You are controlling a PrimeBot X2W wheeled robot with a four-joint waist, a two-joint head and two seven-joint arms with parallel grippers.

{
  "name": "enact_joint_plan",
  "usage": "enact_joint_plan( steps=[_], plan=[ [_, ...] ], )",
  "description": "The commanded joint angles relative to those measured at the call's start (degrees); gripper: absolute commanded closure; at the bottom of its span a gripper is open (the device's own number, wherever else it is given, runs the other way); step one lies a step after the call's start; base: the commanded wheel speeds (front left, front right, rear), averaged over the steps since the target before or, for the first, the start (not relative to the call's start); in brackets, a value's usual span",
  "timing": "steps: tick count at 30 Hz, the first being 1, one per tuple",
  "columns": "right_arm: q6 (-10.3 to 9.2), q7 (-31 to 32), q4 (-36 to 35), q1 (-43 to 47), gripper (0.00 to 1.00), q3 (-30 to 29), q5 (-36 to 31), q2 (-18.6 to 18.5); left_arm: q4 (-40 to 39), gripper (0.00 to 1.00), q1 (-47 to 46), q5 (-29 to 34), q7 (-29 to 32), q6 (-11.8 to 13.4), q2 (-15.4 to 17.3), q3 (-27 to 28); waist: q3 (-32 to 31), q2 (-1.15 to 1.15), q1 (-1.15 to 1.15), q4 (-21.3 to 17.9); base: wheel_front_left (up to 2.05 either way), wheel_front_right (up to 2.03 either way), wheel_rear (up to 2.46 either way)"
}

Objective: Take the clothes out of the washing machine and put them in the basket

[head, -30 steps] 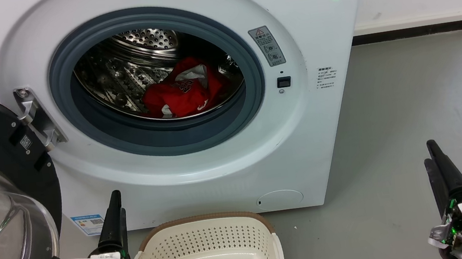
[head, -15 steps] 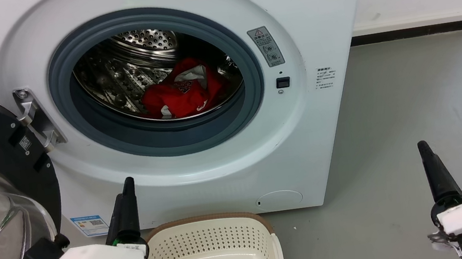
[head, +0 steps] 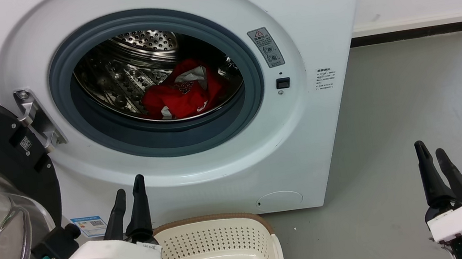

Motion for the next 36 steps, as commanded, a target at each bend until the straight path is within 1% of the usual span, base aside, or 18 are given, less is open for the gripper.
enact_joint_plan(
  steps=[1,8,15,24,36],
  plan=[
    [0.01,-0.61,-1.14,-0.02,0.0,-0.02,-2.54,-0.07,-0.62,0.0,-1.84,2.26,-0.68,0.3,0.64,-0.37,0.0,0.0,0.0,0.04,0.0,0.0,0.0],
    [0.01,-1.78,-1.51,0.51,0.0,0.0,-8.95,-0.07,0.09,0.0,-2.04,7.68,-1.99,1.02,1.17,-1.6,-0.03,0.0,0.0,0.19,0.0,0.0,0.0],
    [0.01,-2.24,-1.64,0.9,0.0,0.28,-13.46,-0.06,0.8,0.0,-2.33,11.78,-3.01,1.27,1.65,-2.59,-0.05,0.0,0.0,0.31,0.0,0.0,0.0],
    [0.0,-2.5,-2.25,1.36,0.0,0.56,-20.01,-0.05,1.77,0.0,-3.0,17.96,-4.46,2.31,2.43,-4.03,-0.04,0.0,0.0,0.42,0.0,0.0,0.0],
    [0.0,-3.05,-3.56,2.11,0.0,0.91,-27.65,-0.04,2.96,0.0,-3.48,24.72,-6.19,3.39,2.93,-5.37,-0.04,0.0,0.0,0.44,0.0,0.0,0.0]
  ],
)
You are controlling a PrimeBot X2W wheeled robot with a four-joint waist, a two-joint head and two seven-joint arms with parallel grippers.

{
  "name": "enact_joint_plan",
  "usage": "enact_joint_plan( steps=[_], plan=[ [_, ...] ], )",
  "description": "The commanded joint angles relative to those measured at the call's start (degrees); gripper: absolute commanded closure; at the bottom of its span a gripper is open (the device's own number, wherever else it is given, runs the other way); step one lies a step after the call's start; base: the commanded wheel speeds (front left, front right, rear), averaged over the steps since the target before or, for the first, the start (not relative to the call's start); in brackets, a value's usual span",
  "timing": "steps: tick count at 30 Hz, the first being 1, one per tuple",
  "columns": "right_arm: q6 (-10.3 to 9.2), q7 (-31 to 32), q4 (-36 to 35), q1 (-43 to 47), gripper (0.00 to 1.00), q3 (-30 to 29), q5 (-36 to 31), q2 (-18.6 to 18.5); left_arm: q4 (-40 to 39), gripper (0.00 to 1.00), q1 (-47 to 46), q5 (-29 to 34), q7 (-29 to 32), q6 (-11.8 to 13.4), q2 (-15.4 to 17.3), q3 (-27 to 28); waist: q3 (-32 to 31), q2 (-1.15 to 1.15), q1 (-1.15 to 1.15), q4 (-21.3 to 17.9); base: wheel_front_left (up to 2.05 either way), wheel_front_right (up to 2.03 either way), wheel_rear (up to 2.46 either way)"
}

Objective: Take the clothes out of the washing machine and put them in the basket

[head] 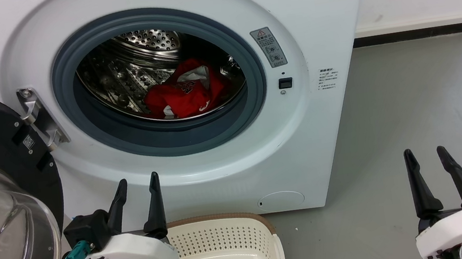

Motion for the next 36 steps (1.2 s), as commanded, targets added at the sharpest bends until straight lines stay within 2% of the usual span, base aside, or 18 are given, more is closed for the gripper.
enact_joint_plan(
  steps=[1,24,36],
  plan=[
    [-0.01,-0.47,-0.9,0.32,0.0,0.09,-1.26,-0.03,-0.15,0.0,-1.28,1.3,-0.41,0.19,0.26,-0.13,0.01,0.0,0.0,0.01,0.0,0.0,0.0],
    [-0.01,-2.54,-1.95,1.64,0.0,0.48,-12.45,0.0,0.73,0.0,-1.31,12.34,-3.31,1.94,0.64,-1.43,-0.05,0.0,0.0,0.3,0.0,0.0,0.0],
    [-0.02,-3.52,-2.17,2.26,0.0,0.37,-16.44,0.01,1.73,0.0,-1.08,16.08,-4.6,1.63,-0.11,-0.77,-0.19,0.0,0.0,0.47,0.0,0.0,0.0]
  ],
)
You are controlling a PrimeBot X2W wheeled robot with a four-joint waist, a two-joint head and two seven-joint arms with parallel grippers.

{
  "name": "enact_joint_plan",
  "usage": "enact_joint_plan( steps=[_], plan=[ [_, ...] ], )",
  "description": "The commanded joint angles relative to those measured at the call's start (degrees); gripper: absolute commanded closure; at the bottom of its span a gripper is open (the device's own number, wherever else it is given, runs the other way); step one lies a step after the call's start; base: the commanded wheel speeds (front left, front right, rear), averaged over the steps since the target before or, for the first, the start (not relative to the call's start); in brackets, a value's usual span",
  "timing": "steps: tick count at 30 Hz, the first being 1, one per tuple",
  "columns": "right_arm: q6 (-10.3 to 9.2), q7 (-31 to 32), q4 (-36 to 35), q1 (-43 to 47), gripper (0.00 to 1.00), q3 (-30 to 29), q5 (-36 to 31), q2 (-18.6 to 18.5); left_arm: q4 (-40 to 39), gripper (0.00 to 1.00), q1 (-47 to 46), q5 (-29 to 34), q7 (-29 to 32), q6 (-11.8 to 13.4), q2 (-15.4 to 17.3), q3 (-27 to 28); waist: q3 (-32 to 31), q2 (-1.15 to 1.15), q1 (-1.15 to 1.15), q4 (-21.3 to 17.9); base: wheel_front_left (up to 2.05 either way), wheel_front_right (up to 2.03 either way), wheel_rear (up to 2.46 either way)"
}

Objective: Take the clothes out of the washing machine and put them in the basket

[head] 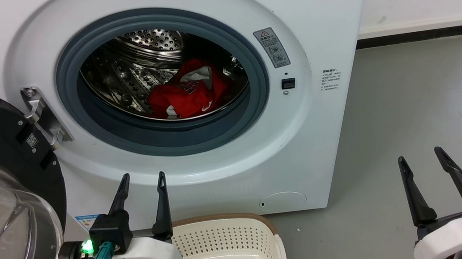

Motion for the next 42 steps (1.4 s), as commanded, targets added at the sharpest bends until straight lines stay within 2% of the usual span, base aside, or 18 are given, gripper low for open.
enact_joint_plan(
  steps=[1,9,33,42],
  plan=[
    [-0.04,-0.43,-0.5,0.67,0.0,-0.03,-1.16,0.02,0.11,0.0,-0.4,0.96,-0.42,0.04,-0.29,0.08,-0.03,0.0,0.0,0.02,0.0,0.0,0.0],
    [-0.04,-1.02,-0.5,0.83,0.0,0.0,-3.62,0.04,1.09,0.0,-0.62,3.48,-1.26,-0.43,-0.83,0.79,-0.08,0.0,0.0,0.19,0.0,0.0,0.0],
    [-0.04,-0.7,0.1,-0.22,0.0,0.39,-3.46,0.04,2.86,0.0,-1.19,4.22,-1.17,-0.93,-1.62,3.28,0.57,0.0,0.0,-0.06,0.0,0.0,0.0],
    [-0.04,-0.76,-0.9,-3.99,0.0,1.89,-3.42,0.04,9.08,0.0,-8.24,2.97,-1.16,-2.34,-1.05,4.01,6.43,0.0,0.0,-3.44,0.0,0.0,0.0]
  ],
)
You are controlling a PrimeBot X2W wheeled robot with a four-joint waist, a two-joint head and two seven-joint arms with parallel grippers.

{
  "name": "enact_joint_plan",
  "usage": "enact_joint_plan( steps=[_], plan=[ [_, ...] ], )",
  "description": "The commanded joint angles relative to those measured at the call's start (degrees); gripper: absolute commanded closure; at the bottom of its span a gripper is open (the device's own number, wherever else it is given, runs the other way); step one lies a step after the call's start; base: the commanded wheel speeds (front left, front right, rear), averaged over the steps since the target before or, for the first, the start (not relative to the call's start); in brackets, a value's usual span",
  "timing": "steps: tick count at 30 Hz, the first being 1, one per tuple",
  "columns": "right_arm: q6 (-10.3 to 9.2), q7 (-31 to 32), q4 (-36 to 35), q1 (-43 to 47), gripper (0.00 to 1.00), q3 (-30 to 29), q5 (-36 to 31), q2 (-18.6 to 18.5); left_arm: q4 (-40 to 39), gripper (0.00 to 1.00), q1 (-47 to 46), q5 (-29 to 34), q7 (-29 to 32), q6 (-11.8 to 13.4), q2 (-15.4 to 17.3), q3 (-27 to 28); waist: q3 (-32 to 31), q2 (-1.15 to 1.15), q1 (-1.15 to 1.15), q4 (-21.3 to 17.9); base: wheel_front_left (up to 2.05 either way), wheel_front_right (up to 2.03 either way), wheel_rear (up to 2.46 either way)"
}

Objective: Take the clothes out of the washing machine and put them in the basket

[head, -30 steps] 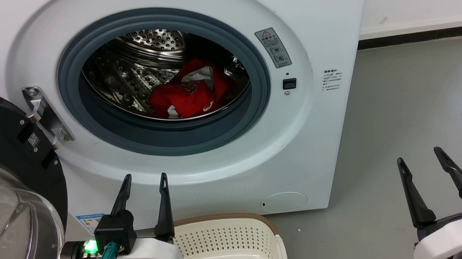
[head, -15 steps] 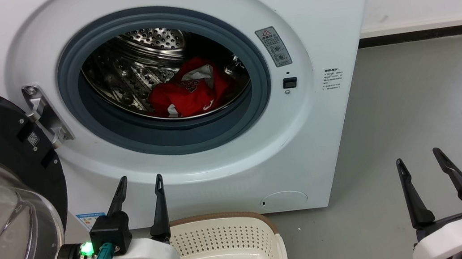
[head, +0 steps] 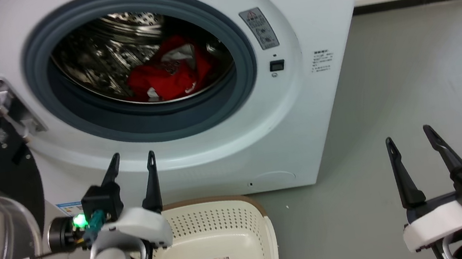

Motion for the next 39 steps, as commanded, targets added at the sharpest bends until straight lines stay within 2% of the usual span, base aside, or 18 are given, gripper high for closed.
enact_joint_plan(
  steps=[1,3,9,18,27,33,39],
  plan=[
    [-0.04,-0.07,-0.21,-1.01,0.0,0.16,-0.36,0.05,0.58,0.0,-1.65,0.12,-0.15,-0.15,0.37,0.08,2.32,0.0,0.0,-1.74,0.0,0.0,0.0],
    [-0.04,-0.28,-0.11,-1.98,0.0,0.3,-0.22,0.05,3.33,0.0,-4.64,-0.3,-0.15,-0.01,0.39,0.42,4.2,0.0,0.0,-2.83,0.0,0.0,0.0],
    [-0.04,-1.64,0.43,-5.12,0.0,1.18,0.53,0.06,11.45,0.0,-15.05,-0.84,1.4,-0.22,3.1,1.38,11.3,0.0,0.0,-6.67,0.0,0.0,0.0],
    [-0.04,-3.82,3.5,-9.83,0.0,3.04,3.44,0.08,20.97,0.0,-30.37,-0.25,5.82,-0.87,9.15,1.68,20.55,0.0,0.0,-12.4,0.0,0.0,0.0],
    [-0.04,-4.71,6.24,-13.49,0.0,5.92,6.38,0.1,28.29,0.0,-44.1,0.37,11.49,-1.78,15.14,1.0,25.83,0.0,0.0,-17.19,0.0,0.0,0.0],
    [-0.05,-4.69,5.2,-14.76,0.0,7.56,8.27,0.09,32.2,0.0,-53.23,1.22,18.2,-2.84,19.32,-0.93,29.24,0.0,0.0,-20.3,0.0,0.0,0.0],
    [-0.05,-4.7,4.67,-15.21,0.0,8.89,10.15,0.1,36.0,0.0,-60.75,1.29,29.07,-3.7,23.24,-4.11,32.11,0.0,0.0,-22.79,0.0,0.0,0.0]
  ],
)
